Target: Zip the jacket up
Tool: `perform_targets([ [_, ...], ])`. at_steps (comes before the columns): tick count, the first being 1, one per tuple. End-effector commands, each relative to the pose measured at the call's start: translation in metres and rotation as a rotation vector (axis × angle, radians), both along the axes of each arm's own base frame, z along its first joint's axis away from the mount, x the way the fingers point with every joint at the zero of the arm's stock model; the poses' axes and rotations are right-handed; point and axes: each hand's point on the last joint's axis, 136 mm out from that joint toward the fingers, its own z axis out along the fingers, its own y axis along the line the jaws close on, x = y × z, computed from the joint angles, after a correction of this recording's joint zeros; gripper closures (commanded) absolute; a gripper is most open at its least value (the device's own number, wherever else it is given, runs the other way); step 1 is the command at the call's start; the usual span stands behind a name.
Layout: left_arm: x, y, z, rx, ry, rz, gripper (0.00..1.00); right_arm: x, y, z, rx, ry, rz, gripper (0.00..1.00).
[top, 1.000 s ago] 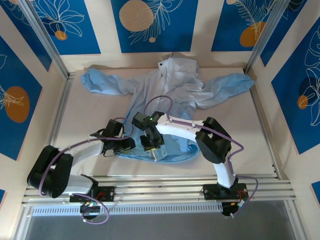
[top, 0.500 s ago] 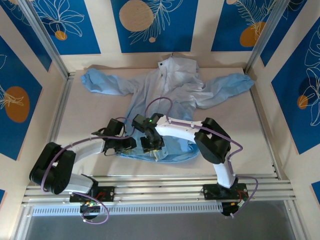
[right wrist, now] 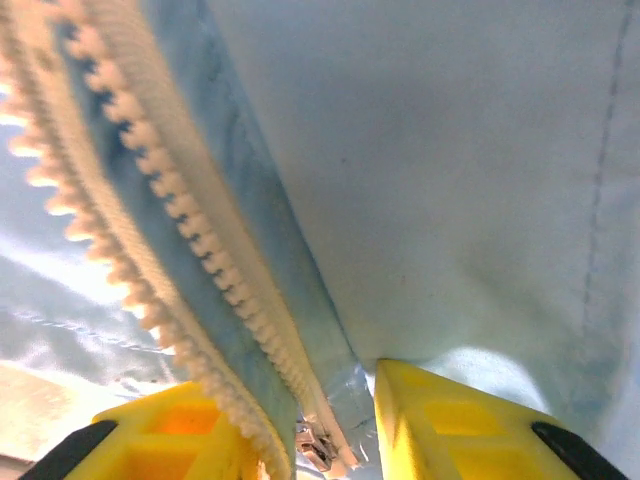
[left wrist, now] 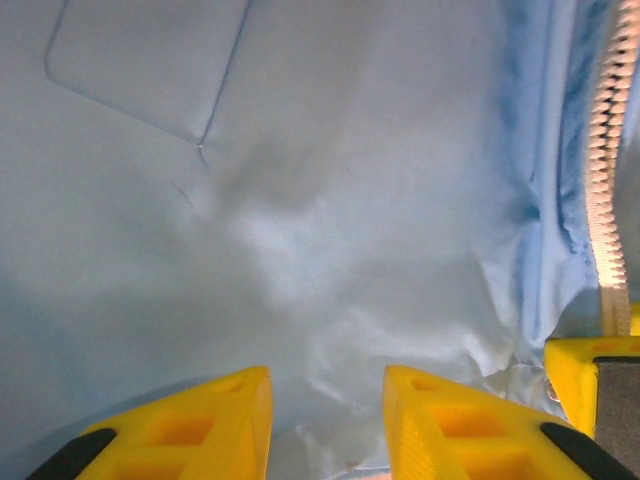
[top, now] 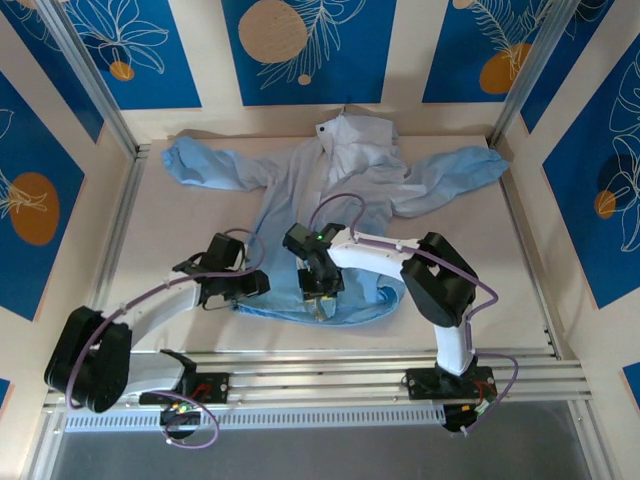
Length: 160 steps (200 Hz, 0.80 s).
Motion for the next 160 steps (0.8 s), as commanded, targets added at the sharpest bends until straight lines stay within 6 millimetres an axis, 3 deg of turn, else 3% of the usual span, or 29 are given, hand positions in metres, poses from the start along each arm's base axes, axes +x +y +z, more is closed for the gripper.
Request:
perform_targets([
  [1, -0.005, 0.003, 0.005, 0.030, -0.004, -0.007, 0.73, -0.007, 0.009, 0.014, 0.051, 0.006, 0.021, 0.71],
  [57, -0.007, -0.004, -0.003, 0.008, -0.007, 0.004, 0.73, -0.024, 0.009, 0.012, 0.043, 0.040, 0.043, 0.94],
  [77, -0.007, -0.006, 0.000, 0.002, -0.009, -0.010, 0.70, -0.022, 0.018, 0.022, 0.085, 0.022, 0.058, 1.00],
  [109, -0.002, 0.002, 0.022, -0.005, -0.055, 0.001, 0.62, -0.010, 0.043, 0.054, 0.211, -0.020, 0.090, 1.00],
  [160, 0.011, 0.012, 0.077, -0.207, -0.125, 0.060, 0.46, 0.013, 0.083, 0.097, 0.417, -0.051, 0.125, 1.00],
])
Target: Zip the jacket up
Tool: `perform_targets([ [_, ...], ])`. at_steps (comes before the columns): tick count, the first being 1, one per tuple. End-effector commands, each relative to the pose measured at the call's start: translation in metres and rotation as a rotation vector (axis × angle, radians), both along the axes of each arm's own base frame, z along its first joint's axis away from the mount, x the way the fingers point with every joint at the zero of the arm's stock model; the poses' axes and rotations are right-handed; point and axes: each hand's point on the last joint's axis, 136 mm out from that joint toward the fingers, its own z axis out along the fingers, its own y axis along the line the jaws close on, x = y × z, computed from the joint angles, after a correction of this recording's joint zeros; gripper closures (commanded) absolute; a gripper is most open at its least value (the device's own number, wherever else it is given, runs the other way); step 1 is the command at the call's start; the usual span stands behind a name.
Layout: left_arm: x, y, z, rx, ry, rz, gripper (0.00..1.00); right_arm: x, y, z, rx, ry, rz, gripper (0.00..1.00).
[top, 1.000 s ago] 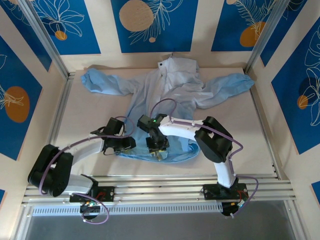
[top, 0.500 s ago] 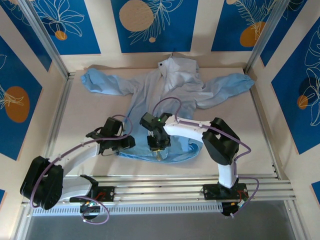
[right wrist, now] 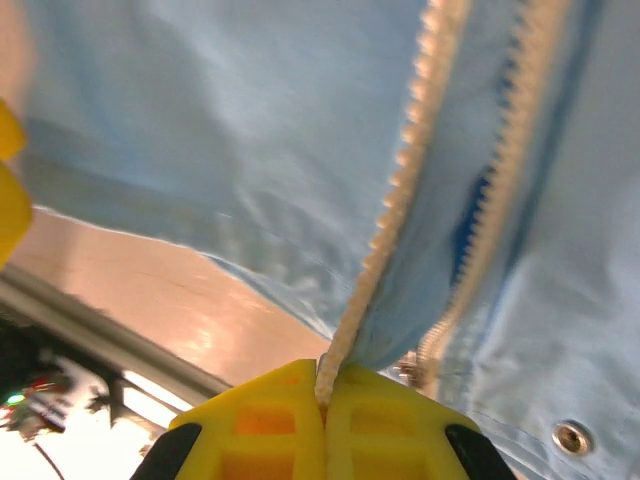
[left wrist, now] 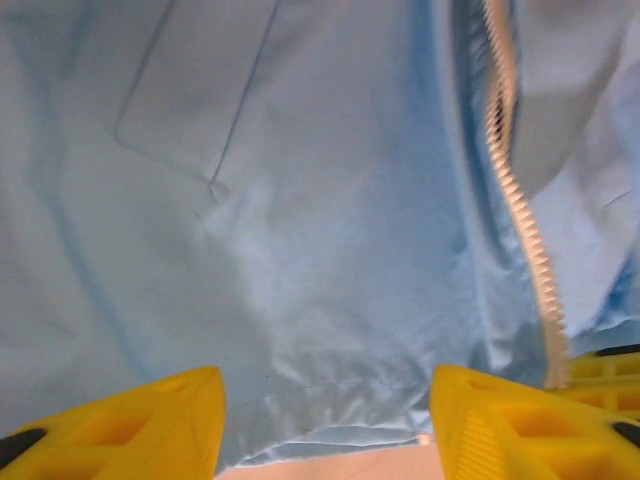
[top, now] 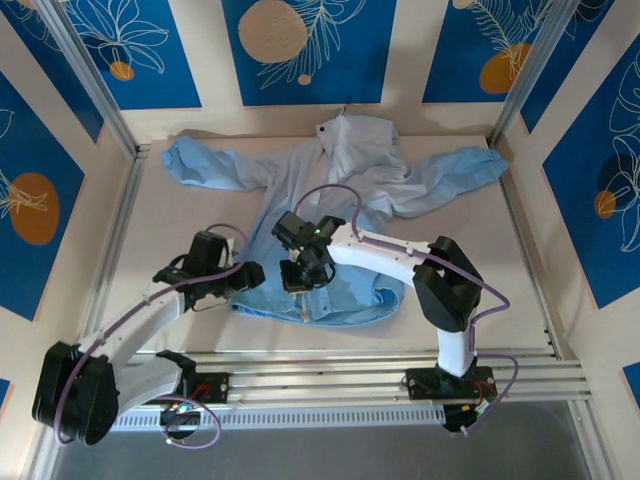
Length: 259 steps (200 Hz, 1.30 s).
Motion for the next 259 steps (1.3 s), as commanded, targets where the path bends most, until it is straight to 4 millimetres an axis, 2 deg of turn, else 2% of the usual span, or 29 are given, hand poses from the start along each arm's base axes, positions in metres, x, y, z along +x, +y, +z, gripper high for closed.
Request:
perform_targets([
  [1, 0.002, -0.006, 0.034, -0.109, -0.036, -0.029, 0.45, 0.011, 0.023, 0.041, 0.168, -0.019, 0.032, 1.00],
  [39, 0.013, -0.016, 0.059, -0.283, -0.052, -0.036, 0.44, 0.033, 0.037, 0.063, 0.310, -0.035, 0.017, 1.00],
  [51, 0.016, -0.019, 0.061, -0.334, -0.046, -0.032, 0.44, 0.036, 0.038, 0.065, 0.346, -0.036, 0.013, 1.00],
  [64, 0.018, -0.021, 0.059, -0.370, -0.036, -0.029, 0.44, 0.035, 0.034, 0.059, 0.354, -0.031, -0.004, 1.00],
  [76, 0.017, -0.024, 0.053, -0.389, -0.020, -0.032, 0.45, 0.032, 0.024, 0.044, 0.336, -0.011, -0.036, 1.00],
  [107, 0.007, -0.034, 0.021, -0.420, 0.055, -0.044, 0.52, 0.016, -0.002, 0.000, 0.354, 0.103, -0.144, 1.00],
  [138, -0.015, -0.072, 0.001, -0.456, 0.108, -0.161, 0.58, 0.008, -0.014, -0.024, 0.401, 0.177, -0.207, 1.00],
  [160, -0.021, -0.091, -0.005, -0.502, 0.116, -0.190, 0.58, 0.008, -0.017, -0.029, 0.397, 0.184, -0.212, 1.00],
  [216, -0.027, -0.115, -0.021, -0.527, 0.147, -0.207, 0.59, 0.018, -0.023, -0.023, 0.484, 0.209, -0.254, 1.00],
  [259, -0.024, -0.115, -0.031, -0.584, 0.145, -0.138, 0.62, 0.017, -0.025, -0.021, 0.524, 0.237, -0.275, 1.00],
])
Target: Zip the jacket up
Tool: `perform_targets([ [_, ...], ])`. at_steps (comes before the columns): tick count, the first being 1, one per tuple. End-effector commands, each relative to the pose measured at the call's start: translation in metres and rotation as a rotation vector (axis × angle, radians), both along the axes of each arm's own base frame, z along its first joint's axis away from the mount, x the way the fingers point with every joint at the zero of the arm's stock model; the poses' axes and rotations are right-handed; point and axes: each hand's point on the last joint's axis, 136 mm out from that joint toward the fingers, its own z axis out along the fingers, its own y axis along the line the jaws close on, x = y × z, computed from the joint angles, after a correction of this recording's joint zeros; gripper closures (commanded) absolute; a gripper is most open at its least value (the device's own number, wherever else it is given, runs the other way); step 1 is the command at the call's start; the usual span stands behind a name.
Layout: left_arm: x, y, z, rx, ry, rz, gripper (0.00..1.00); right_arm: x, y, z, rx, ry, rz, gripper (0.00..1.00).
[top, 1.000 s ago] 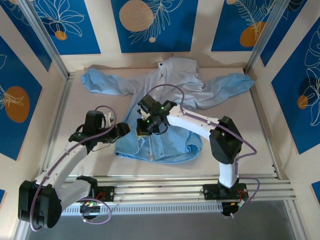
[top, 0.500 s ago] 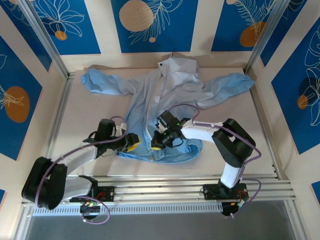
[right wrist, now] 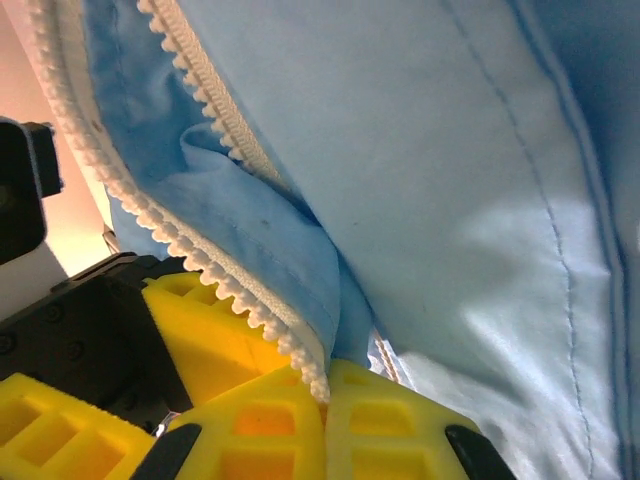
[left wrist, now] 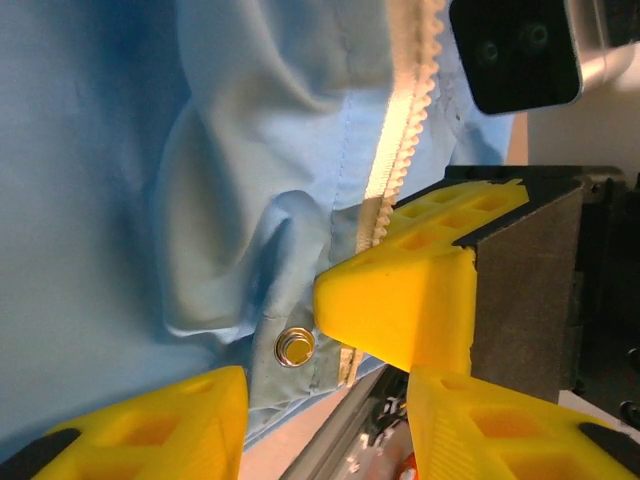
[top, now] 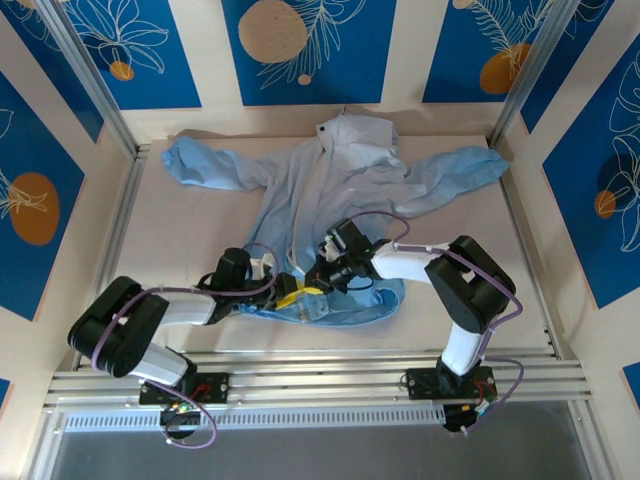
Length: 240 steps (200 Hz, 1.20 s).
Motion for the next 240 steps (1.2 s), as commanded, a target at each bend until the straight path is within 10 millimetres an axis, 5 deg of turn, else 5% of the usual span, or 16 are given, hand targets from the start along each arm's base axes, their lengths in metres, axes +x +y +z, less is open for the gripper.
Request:
perform_targets([
  [1, 0.004, -0.005, 0.007, -0.070, -0.028, 0.033, 0.63, 0.001, 0.009, 0.023, 0.095, -0.012, 0.004, 1.00],
  [85, 0.005, -0.017, -0.006, -0.153, 0.006, 0.085, 0.74, -0.010, 0.006, 0.011, 0.147, 0.063, -0.044, 1.00],
  [125, 0.011, -0.021, -0.005, -0.221, 0.007, 0.109, 0.89, -0.011, 0.003, 0.014, 0.133, 0.066, -0.053, 1.00],
  [150, 0.009, -0.017, -0.011, -0.209, 0.015, 0.121, 1.00, -0.009, -0.006, 0.016, 0.044, 0.037, -0.051, 0.78],
  [174, 0.007, -0.015, -0.013, -0.197, 0.016, 0.119, 1.00, -0.002, -0.011, 0.019, -0.013, -0.006, -0.040, 0.67],
  [240, 0.003, -0.008, -0.018, -0.159, 0.002, 0.134, 1.00, 0.011, -0.003, 0.015, -0.074, -0.023, 0.001, 0.64],
])
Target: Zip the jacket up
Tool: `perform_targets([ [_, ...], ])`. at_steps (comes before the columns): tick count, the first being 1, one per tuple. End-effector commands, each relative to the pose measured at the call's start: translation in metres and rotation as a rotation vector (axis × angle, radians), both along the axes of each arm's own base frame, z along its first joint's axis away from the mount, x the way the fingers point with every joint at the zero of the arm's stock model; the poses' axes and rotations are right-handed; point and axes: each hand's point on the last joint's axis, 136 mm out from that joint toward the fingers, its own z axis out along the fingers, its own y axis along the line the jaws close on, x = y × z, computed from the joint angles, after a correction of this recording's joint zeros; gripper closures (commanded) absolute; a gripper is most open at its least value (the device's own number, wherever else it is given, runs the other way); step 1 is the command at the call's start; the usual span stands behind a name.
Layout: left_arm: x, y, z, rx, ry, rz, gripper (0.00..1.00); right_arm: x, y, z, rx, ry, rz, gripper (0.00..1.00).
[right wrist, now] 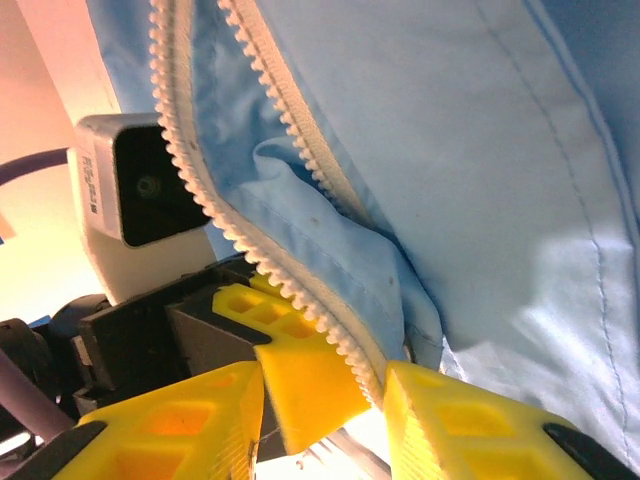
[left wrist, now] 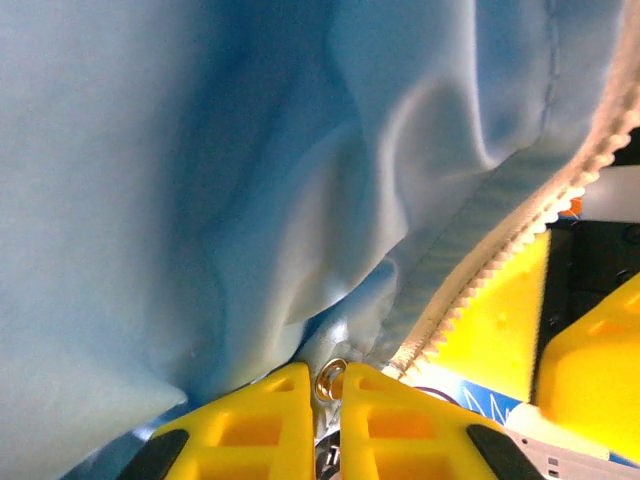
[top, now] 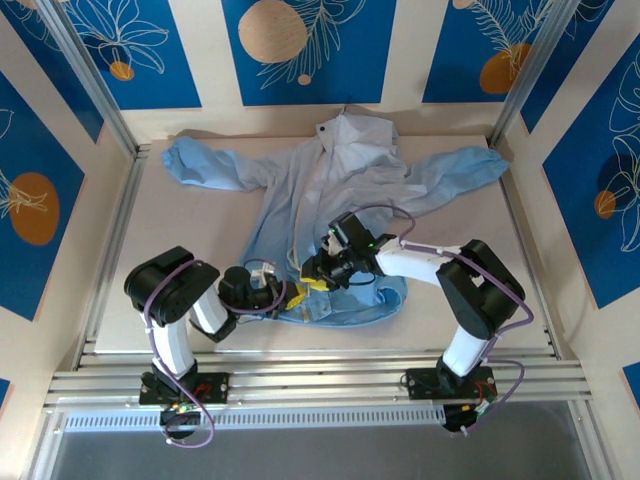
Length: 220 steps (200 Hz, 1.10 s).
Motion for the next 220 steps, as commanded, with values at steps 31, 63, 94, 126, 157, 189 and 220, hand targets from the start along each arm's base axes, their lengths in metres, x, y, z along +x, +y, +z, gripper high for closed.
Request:
perform_targets([
  [31, -0.006, 0.008, 0.001, 0.064, -0.048, 0.006, 1.00, 0.006, 0.010, -0.009, -0.085, -0.013, 0.087, 0.65],
  [63, -0.008, 0.012, 0.002, 0.132, -0.059, -0.013, 1.00, 0.011, 0.016, -0.004, -0.093, -0.041, 0.103, 0.87],
  [94, -0.013, 0.021, 0.004, 0.267, -0.084, -0.054, 1.00, 0.014, 0.021, 0.004, -0.074, -0.052, 0.104, 0.96],
  [126, -0.019, 0.042, 0.015, 0.471, -0.129, -0.107, 1.00, 0.011, 0.022, 0.009, -0.094, -0.069, 0.110, 0.73],
  [157, -0.024, 0.047, 0.017, 0.532, -0.135, -0.153, 1.00, 0.007, 0.023, 0.016, -0.107, -0.089, 0.104, 0.60],
  [189, -0.025, 0.048, 0.014, 0.544, -0.133, -0.161, 1.00, 0.005, 0.026, 0.013, -0.123, -0.075, 0.114, 0.62],
  [220, -0.026, 0.052, 0.017, 0.570, -0.147, -0.174, 1.00, 0.003, 0.030, 0.006, -0.128, -0.058, 0.124, 0.79],
])
